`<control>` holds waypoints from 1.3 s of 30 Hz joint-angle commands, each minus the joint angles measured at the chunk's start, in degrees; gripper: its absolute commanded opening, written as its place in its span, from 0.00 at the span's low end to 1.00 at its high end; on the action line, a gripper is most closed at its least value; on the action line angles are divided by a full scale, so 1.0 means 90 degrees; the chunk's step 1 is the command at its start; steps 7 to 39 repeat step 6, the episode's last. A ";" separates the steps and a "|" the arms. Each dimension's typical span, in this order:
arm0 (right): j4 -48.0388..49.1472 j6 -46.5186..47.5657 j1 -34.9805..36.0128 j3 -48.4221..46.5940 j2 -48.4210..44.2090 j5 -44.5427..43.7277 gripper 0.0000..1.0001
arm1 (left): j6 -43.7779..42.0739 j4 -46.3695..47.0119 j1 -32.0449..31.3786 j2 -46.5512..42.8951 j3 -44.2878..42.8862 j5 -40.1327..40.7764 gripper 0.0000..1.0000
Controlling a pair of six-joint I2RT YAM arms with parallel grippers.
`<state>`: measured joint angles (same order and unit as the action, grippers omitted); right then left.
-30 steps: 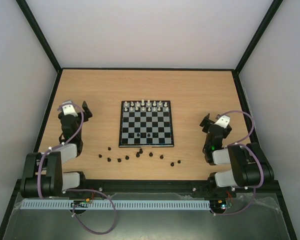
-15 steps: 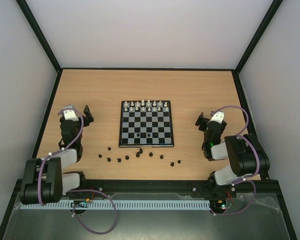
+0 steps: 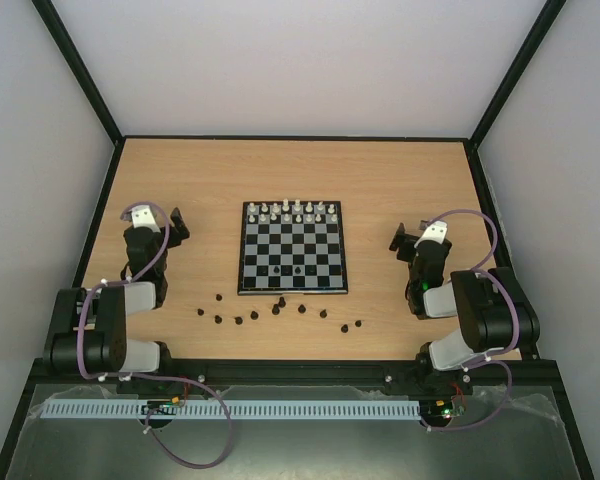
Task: Set up the chess pieces on the board
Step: Reset both arms
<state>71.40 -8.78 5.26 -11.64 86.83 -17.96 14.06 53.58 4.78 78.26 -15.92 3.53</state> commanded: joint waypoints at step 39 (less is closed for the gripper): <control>0.0068 0.0030 -0.0028 -0.0116 0.0011 0.0064 0.99 | 0.0056 -0.0001 -0.0038 0.0024 -0.0146 0.0332 1.00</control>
